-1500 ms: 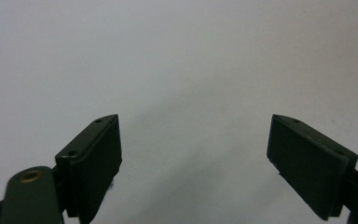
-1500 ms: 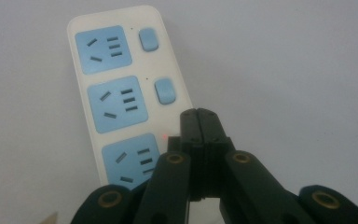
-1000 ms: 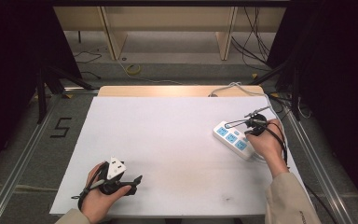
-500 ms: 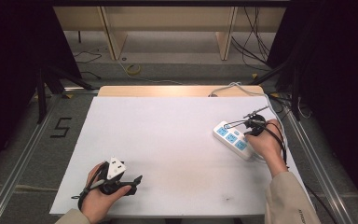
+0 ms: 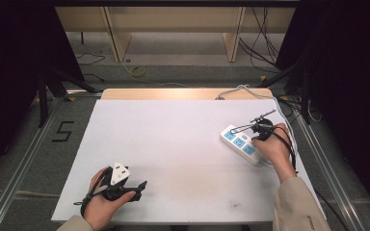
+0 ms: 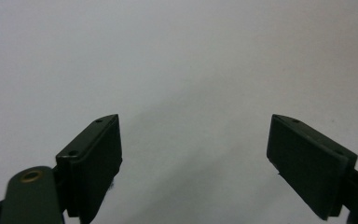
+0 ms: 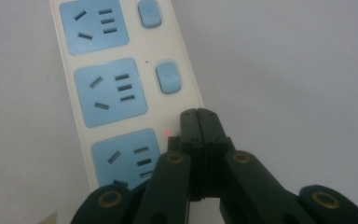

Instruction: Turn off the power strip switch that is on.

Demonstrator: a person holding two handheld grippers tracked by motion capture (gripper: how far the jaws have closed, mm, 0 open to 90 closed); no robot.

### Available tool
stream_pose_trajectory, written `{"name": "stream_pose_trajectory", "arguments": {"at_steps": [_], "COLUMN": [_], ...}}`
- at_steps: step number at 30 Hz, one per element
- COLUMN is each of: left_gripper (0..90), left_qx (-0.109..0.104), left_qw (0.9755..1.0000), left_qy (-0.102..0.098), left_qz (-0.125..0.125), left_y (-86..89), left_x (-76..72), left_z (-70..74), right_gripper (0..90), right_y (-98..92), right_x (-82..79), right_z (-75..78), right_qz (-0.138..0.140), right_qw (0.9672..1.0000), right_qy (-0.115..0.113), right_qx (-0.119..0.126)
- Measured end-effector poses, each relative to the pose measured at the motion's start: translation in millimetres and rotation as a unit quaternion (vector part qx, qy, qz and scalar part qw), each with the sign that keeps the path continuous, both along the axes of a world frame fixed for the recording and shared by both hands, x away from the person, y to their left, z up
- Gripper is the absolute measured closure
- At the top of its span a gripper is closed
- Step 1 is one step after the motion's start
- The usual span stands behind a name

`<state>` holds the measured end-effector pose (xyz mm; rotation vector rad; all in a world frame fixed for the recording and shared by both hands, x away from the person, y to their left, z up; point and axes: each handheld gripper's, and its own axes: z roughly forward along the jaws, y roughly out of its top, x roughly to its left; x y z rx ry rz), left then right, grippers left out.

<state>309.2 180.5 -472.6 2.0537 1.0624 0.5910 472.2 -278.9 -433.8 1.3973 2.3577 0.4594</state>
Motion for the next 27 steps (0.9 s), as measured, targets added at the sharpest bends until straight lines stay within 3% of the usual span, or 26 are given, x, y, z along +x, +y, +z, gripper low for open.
{"name": "stream_pose_trajectory", "arguments": {"at_steps": [27], "left_gripper": [17.7], "left_qx": [0.0], "left_qw": [1.0], "left_qy": [-0.002], "left_qz": [0.0], "left_y": [-0.7], "left_x": [-0.8], "left_z": [0.4], "right_gripper": [90.0], "right_y": [3.0], "right_x": [1.2], "right_z": [-0.6], "right_qz": [-0.007], "right_qw": [0.9999], "right_qy": [0.005], "right_qx": [-0.008]}}
